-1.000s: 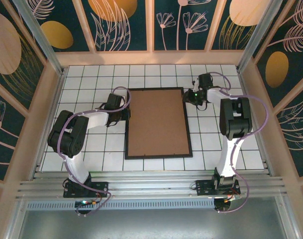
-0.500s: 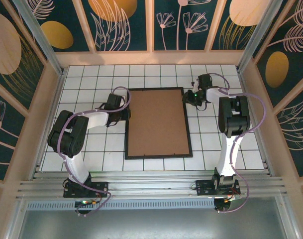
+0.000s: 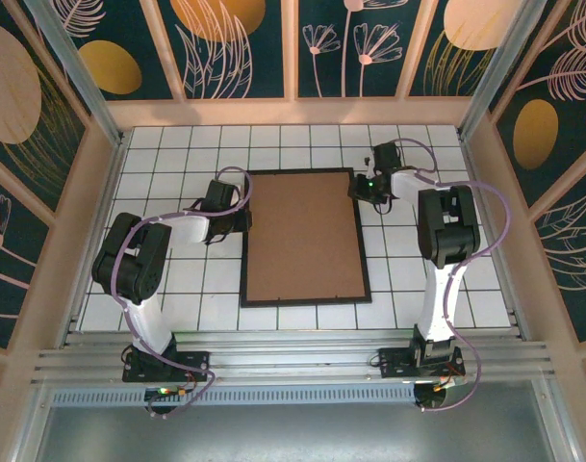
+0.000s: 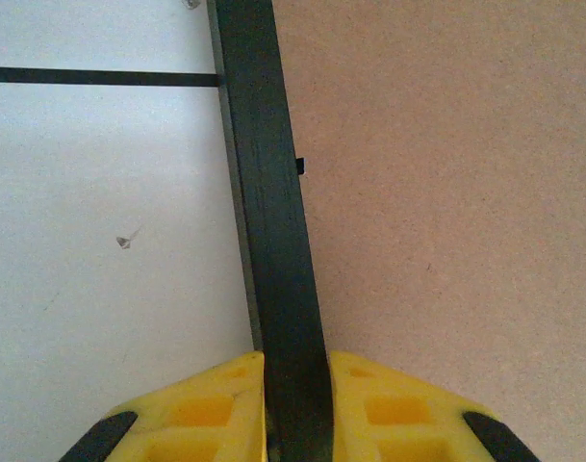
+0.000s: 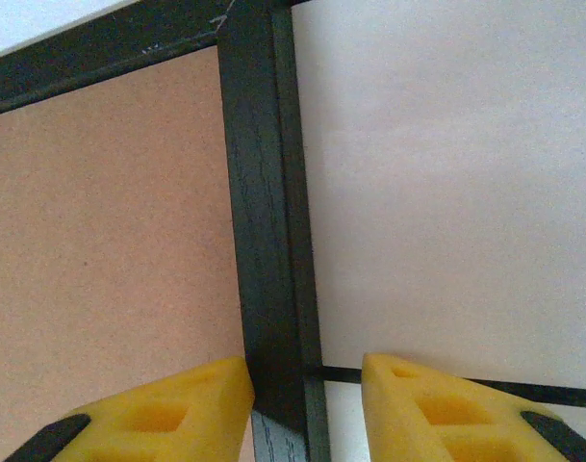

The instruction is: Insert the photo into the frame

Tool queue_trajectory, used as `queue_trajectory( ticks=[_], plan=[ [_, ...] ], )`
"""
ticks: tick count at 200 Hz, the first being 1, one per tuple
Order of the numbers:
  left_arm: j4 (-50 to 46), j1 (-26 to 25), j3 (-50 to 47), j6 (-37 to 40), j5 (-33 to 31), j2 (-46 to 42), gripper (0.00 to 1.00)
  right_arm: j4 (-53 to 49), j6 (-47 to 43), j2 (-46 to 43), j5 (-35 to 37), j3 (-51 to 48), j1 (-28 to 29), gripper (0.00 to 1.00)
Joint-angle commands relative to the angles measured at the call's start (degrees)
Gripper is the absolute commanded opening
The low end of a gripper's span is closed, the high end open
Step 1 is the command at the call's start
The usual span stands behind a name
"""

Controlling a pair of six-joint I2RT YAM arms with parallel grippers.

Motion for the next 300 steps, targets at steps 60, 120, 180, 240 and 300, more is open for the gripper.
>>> queue_trajectory(
  ticks=[60, 120, 180, 240, 300],
  plan=[
    [-3.21, 0.21, -0.12, 1.04, 1.33, 3.07, 0.21, -6.72, -1.13, 3.61, 9.65, -3.44, 8.87, 0.46],
    [-3.84, 0.17, -0.68, 1.18, -0.77, 2.27, 0.2, -7.81, -0.91, -5.73, 14.01, -2.92, 8.86, 0.51],
    [-3.57, 0.21, -1.24, 1.25, -1.27, 1.67, 0.2, -6.41, 0.97, -20.26, 5.6, -15.03, 1.22, 0.52],
    [-3.93, 0.17, -1.17, 1.38, -1.31, 0.78, 0.2, -8.33, -0.07, -21.37, 0.2, -21.45, 0.35, 0.38],
    [-3.93, 0.15, -0.88, 1.37, -0.89, 1.01, 0.2, -7.6, -0.36, -19.89, -1.31, -23.1, 1.37, 0.33]
  ],
)
